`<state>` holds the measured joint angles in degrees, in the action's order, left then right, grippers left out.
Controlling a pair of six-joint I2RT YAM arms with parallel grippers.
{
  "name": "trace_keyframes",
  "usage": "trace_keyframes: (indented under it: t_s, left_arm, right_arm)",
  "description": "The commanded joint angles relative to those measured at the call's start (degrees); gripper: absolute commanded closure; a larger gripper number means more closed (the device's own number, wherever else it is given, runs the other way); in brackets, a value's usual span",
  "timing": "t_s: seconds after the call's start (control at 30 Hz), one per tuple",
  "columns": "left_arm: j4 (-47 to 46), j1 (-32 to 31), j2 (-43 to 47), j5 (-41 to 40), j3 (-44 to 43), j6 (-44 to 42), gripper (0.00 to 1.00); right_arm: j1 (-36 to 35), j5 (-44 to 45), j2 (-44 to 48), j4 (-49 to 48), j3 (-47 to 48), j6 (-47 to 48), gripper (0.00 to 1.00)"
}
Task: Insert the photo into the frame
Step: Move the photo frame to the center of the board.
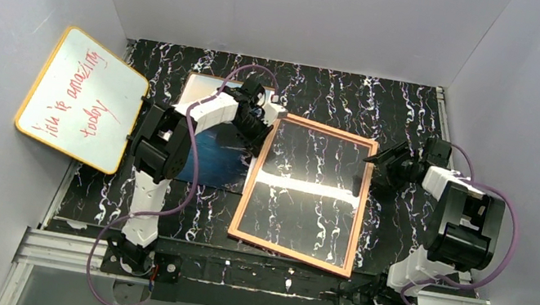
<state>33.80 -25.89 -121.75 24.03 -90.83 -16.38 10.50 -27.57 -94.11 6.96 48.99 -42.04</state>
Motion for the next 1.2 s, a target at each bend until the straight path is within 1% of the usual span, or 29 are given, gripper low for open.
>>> trace_keyframes:
  t_s: [0.0, 0.17, 0.47, 0.63, 0.7, 0.77, 0.9, 0.97, 1.03, 1.1, 1.17]
  left_arm:
    - [-0.1, -0.9, -3.3, -3.7, 0.9, -0.8, 1.00]
    - [-0.2, -1.6, -2.0, -3.9, 0.2, -0.9, 1.00]
    - [0.4, -3.8, -7.2, -4.5, -5.2, -0.9, 1.00]
    - [0.8, -4.4, -6.7, -5.4, -5.1, -1.1, 1.00]
    - [1.7, -4.2, -5.5, -6.9, -4.3, -2.2, 1.00]
    - [2.1, -2.9, -3.6, -7.7, -2.4, -3.1, 1.00]
    - [3.1, 2.1, -0.3, -8.0, 1.1, -5.3, 1.00]
    - [3.4, 4.6, 1.0, -8.0, 3.2, -6.9, 1.00]
    - [3.3, 6.1, 1.8, -8.2, 5.3, -8.1, 1.00]
    - [3.0, 6.6, 2.5, -8.5, 7.3, -8.7, 1.00]
    - [2.2, 6.9, 3.4, -8.7, 8.8, -8.7, 1.00]
  right_arm:
    - [0.3, 0.1, -0.6, 0.4, 2.3, 0.8, 0.24]
    - [0.3, -1.1, -2.1, -2.6, 1.2, -1.0, 0.24]
    - [1.6, -1.8, -6.6, -1.9, 7.2, -1.8, 0.24]
    - [2.7, -2.3, -9.2, -0.7, 10.7, -1.4, 0.24]
    - [2.8, -0.4, -8.8, 1.2, 12.3, -0.7, 0.24]
    - [2.9, 3.7, -7.1, 4.2, 14.2, 0.8, 0.24]
    - [2.3, 9.9, -1.4, 7.1, 16.9, 2.1, 0.23]
    - [0.4, 12.1, 1.2, 7.8, 18.3, 2.5, 0.23]
    - [-3.2, 13.4, 2.8, 8.3, 19.8, 2.7, 0.24]
    - [-8.5, 15.4, 3.7, 8.3, 21.3, 2.3, 0.25]
    - [-16.0, 18.0, 2.9, 8.1, 23.5, 1.6, 0.25]
